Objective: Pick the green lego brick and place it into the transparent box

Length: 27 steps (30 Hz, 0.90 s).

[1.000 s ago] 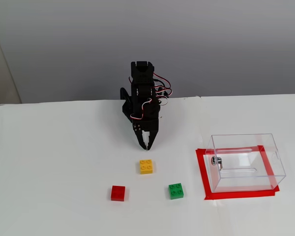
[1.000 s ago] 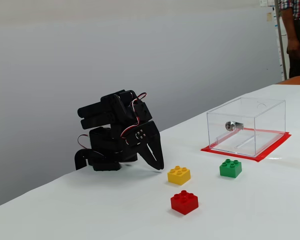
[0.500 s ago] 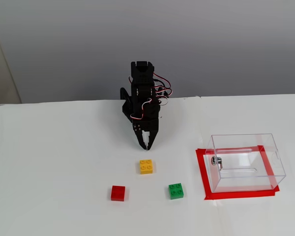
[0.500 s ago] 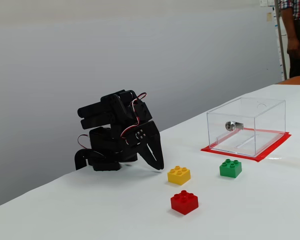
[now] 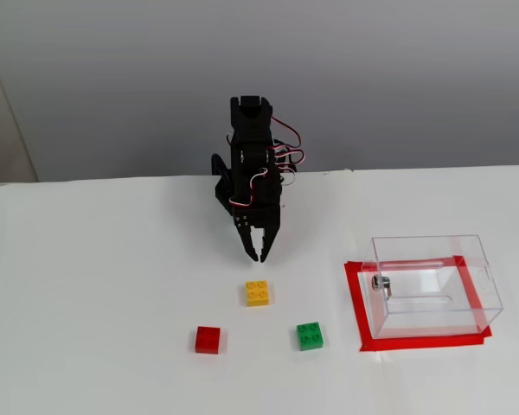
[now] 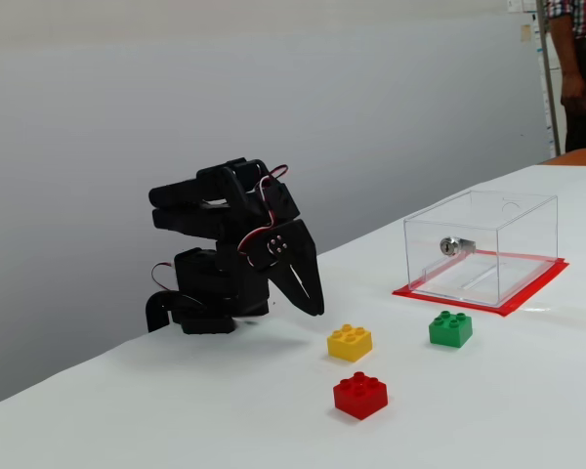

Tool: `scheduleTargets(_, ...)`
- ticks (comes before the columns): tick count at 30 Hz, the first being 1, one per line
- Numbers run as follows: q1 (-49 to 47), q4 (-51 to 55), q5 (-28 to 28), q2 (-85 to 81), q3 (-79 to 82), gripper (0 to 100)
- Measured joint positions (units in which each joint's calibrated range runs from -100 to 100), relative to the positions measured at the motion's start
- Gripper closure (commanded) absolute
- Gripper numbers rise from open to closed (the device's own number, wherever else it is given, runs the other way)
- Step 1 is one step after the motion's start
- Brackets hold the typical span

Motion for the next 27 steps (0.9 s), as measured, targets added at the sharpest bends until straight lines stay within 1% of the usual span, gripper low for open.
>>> scheduleTargets(10, -0.2, -7.9, 0.1, 17.8, -13.0, 98)
scheduleTargets(22, -13.1, -9.1, 0.0, 35.0, -28.2, 98)
scheduleTargets(27, -16.3, -9.1, -0.1, 40.2, -33.0, 98)
